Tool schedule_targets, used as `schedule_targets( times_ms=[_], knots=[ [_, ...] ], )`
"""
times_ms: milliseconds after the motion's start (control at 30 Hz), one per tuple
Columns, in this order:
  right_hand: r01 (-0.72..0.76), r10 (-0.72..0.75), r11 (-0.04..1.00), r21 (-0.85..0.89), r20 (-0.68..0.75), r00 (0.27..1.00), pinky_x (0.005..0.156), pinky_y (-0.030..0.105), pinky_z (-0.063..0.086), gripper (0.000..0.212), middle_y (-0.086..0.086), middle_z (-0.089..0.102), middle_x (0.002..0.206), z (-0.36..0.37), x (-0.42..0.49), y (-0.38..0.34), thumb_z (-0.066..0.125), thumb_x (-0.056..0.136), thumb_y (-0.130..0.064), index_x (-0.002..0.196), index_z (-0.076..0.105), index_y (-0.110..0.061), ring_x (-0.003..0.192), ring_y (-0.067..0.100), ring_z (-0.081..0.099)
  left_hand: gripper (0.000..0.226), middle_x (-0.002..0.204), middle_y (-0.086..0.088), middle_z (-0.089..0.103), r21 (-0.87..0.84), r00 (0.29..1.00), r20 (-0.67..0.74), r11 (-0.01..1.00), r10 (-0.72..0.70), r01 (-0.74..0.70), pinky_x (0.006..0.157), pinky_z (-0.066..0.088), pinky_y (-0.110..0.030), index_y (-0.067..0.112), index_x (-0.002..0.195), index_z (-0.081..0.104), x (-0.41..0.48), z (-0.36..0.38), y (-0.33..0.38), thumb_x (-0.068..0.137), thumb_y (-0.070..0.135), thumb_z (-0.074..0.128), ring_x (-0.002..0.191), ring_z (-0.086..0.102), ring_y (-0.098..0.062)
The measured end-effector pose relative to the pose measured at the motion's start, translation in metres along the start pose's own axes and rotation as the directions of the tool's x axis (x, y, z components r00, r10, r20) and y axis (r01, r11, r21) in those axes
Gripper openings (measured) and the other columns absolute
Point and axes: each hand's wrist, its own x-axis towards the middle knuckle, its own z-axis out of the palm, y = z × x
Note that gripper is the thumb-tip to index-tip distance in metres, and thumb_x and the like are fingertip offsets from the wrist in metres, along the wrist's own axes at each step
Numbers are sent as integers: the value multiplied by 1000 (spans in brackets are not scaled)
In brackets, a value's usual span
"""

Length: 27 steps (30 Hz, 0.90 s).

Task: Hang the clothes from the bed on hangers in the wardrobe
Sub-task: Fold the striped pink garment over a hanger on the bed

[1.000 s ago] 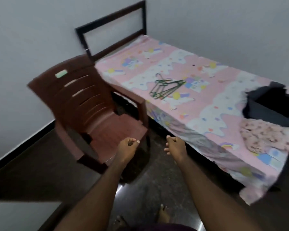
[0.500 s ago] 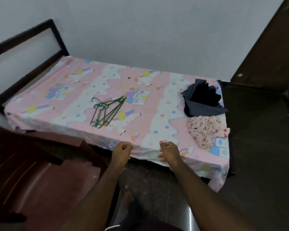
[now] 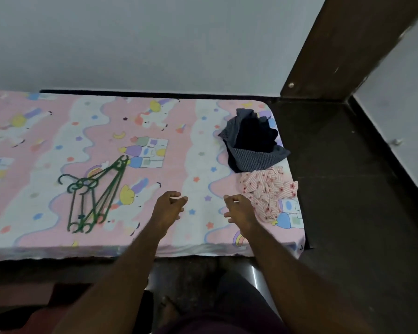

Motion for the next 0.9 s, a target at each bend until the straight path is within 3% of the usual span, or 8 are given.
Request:
schedule_targets(
  times_ms=[167,267,400,467,500,567,667,900],
  knots=[
    [-61,62,998,35,-28,998,59,31,52,22,4,62,81,-17,80,-1,60,95,-31,101,59,-10,71,24,67,42,103,-13,63,53,994,69,995,-83,80,77,54,-35,15,124,49,55,42,26,90,29,69,93,65,-24],
    [-87,86,996,-15,-10,996,54,29,48,24,8,63,80,-29,135,-10,62,94,-29,102,60,-6,66,24,65,46,105,-14,63,109,990,71,988,-121,113,74,54,-32,17,127,47,84,68,46,89,31,69,97,65,-26],
    [-128,126,988,-83,-25,992,57,33,50,28,9,65,72,-50,196,-17,68,87,-32,99,61,-8,60,21,60,49,102,-10,64,151,984,84,979,-154,140,80,55,-39,16,129,46,118,98,68,89,32,69,100,65,-29],
    [-150,144,977,-154,-54,988,69,36,55,35,13,69,79,-60,227,-10,70,74,-42,92,62,-13,65,23,58,50,100,-8,64,144,981,80,976,-177,165,84,55,-42,14,131,46,134,113,75,90,31,68,100,66,-29],
    [-152,143,963,-222,-53,988,73,30,55,33,11,69,82,-67,237,-8,70,76,-41,91,61,-13,68,22,58,49,98,-7,64,137,980,83,976,-184,171,84,55,-43,14,131,46,140,119,78,90,30,68,99,66,-29],
    [-154,145,921,-359,-51,988,77,23,47,26,9,68,96,-82,255,-5,68,86,-30,101,63,-9,84,23,60,48,95,-6,65,143,973,100,971,-206,191,84,55,-43,14,130,46,153,134,82,90,30,68,96,67,-26],
    [-134,109,832,-539,-77,991,95,33,43,38,17,62,123,-103,273,11,64,91,-25,120,60,-1,114,33,57,48,100,-12,67,172,961,124,959,-248,225,85,55,-43,15,130,48,163,151,81,90,33,68,99,67,-28],
    [-61,54,632,-773,-35,998,95,47,47,49,17,32,147,-136,304,37,60,92,-20,138,45,-10,115,44,56,38,104,-13,67,221,941,142,937,-306,271,81,56,-38,18,121,52,183,162,83,90,33,68,97,68,-24]
  ],
)
